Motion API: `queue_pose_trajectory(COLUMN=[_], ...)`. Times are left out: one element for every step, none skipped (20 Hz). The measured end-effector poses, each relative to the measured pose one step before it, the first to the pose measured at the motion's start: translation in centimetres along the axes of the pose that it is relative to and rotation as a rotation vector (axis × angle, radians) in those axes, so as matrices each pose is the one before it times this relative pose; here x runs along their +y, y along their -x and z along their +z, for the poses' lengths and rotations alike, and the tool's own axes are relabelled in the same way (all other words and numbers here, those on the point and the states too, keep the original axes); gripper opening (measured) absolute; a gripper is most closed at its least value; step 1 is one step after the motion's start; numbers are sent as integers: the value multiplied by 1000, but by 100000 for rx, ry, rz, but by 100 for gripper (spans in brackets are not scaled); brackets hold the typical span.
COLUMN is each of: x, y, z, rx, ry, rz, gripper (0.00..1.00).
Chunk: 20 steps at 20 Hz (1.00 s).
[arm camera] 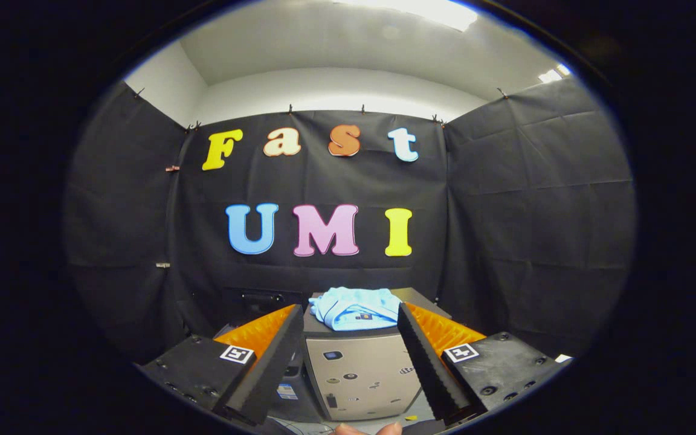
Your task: Put the clothes into the washing machine and then close the washing machine lid.
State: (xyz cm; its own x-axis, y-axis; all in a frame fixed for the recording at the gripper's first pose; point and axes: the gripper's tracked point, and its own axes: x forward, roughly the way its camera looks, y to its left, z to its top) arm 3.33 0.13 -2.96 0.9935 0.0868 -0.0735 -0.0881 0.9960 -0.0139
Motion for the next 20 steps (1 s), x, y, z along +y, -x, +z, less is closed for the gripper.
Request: queue_pose_trajectory(x=[-702, -727, -730, -596, -344, -171, -137, -195, 21, 159, 379, 137, 158, 254, 63, 156, 216, 116, 132, -105], y=[-1536, -1080, -1201, -1359, -1546, -1636, -1680, -1624, -1765, -1646, -1846, -1921, -2056, -2049, -2109, -2068, -2130, -2052, -2179, -1901], z=[-72, 296, 92, -76, 21, 77, 109, -12, -107, -326, -374, -491, -528, -446, -610, -393, -354, -379, -299, -173], rx=[793, 231, 691, 708, 857, 727, 1130, 1175, 1856, 2213, 2348, 2863, 3102, 3217, 3748, 3323, 2848, 3156, 2777, 2966], ry=[-476, -1299, -1080, -573, -112, 75, 231, -42, 81, 292, 336, -138, -215, -144, 283, 284, 319, 877, 926, 348], rz=[-878, -678, -995, -613, -89, 297, 384, 327, 678, 1084, 1644, 991, 1232, 810, 517, 546, 819, 28, -31, -573], gripper=[99, 99, 99, 98, 99, 99, 100, 100, 100, 100, 100, 100, 100, 100, 100, 100, 100, 100, 100, 100])
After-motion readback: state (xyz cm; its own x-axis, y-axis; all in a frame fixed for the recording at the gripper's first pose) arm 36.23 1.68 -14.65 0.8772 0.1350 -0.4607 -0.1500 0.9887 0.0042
